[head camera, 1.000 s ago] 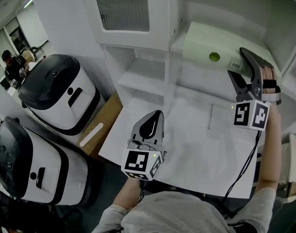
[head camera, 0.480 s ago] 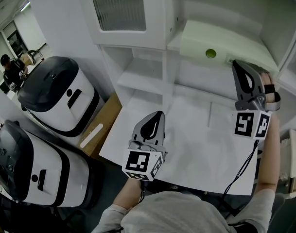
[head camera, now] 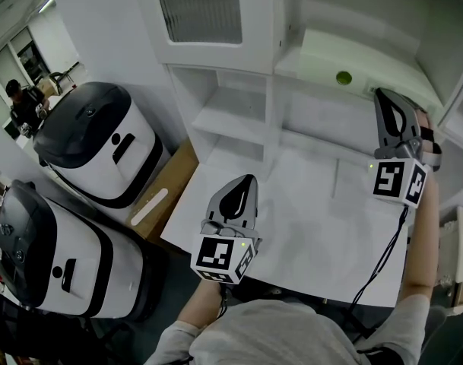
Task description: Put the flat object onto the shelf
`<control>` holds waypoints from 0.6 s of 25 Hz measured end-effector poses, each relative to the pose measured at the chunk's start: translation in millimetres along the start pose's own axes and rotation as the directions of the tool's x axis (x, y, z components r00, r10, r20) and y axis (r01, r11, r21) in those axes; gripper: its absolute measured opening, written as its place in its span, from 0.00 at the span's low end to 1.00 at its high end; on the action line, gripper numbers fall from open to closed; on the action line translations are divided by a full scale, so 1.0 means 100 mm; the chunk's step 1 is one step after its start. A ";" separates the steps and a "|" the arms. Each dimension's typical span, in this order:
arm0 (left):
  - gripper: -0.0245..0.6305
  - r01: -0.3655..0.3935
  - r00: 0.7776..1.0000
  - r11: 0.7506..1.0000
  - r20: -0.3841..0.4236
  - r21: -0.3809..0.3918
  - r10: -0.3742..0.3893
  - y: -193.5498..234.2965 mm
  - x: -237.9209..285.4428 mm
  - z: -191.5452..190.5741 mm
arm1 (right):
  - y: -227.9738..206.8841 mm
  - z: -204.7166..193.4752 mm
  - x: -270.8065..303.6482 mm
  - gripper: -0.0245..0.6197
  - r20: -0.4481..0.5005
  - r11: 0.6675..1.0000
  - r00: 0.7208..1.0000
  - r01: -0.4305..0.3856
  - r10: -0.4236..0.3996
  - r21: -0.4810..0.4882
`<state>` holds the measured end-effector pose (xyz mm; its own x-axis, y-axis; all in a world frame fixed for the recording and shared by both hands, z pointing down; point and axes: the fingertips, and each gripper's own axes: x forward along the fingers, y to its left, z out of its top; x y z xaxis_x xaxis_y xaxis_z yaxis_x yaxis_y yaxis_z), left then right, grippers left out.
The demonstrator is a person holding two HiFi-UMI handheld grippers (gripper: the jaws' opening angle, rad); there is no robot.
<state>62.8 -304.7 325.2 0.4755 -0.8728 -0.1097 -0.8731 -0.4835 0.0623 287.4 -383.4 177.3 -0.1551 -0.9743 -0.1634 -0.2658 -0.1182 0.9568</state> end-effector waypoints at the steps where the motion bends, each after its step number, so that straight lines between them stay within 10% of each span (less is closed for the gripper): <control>1: 0.06 -0.004 1.000 1.000 0.000 0.001 0.004 0.02 -0.01 0.00 | 0.00 -0.01 0.02 0.05 -0.005 1.000 1.000 0.003 -0.003 0.003; 15: 0.06 -0.003 1.000 1.000 -0.003 -0.002 0.003 0.19 -0.15 0.02 | 0.02 0.00 0.07 0.05 -0.080 0.984 0.997 0.035 -0.022 0.174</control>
<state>39.2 -300.4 325.7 0.4733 -0.8745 -0.1064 -0.8743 -0.4811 0.0648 285.7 -390.1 178.1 -0.0727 -0.9837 -0.1644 -0.4324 -0.1174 0.8940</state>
